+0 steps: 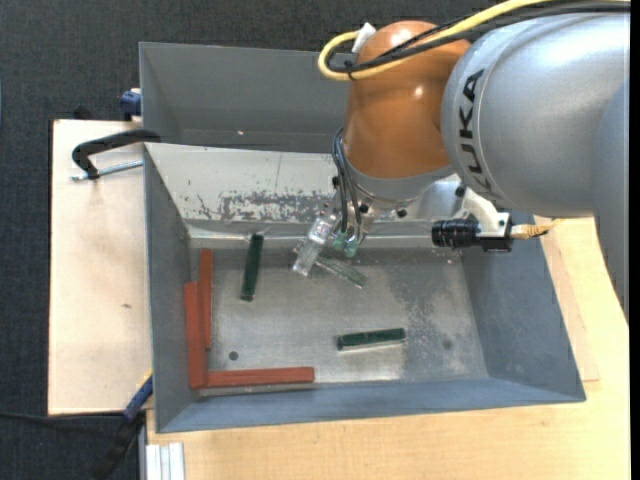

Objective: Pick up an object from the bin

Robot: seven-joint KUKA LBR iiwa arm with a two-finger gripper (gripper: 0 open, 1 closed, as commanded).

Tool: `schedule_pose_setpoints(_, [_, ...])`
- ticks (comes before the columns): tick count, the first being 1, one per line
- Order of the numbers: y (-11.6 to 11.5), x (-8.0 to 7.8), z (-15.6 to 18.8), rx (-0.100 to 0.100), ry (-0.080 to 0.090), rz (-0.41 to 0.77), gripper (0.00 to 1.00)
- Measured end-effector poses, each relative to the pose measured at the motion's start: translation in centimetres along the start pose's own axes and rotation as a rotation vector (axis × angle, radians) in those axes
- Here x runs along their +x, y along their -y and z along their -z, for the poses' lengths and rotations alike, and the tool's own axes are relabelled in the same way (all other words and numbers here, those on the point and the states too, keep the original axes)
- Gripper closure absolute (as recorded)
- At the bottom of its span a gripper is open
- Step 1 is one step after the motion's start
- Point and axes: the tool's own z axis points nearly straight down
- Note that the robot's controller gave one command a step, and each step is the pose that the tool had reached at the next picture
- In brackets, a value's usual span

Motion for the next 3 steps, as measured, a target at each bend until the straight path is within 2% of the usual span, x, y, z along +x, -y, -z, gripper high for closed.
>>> schedule_pose_setpoints(1, [0.2,-0.3,-2.3,-0.006,0.005,-0.15,1.0])
schedule_pose_setpoints(2, [-2.2,-3.5,-7.5,0.0,0.001,-0.055,0.0])
schedule_pose_setpoints(3, [-2.3,-3.5,-7.5,0.0,0.001,-0.054,0.0])
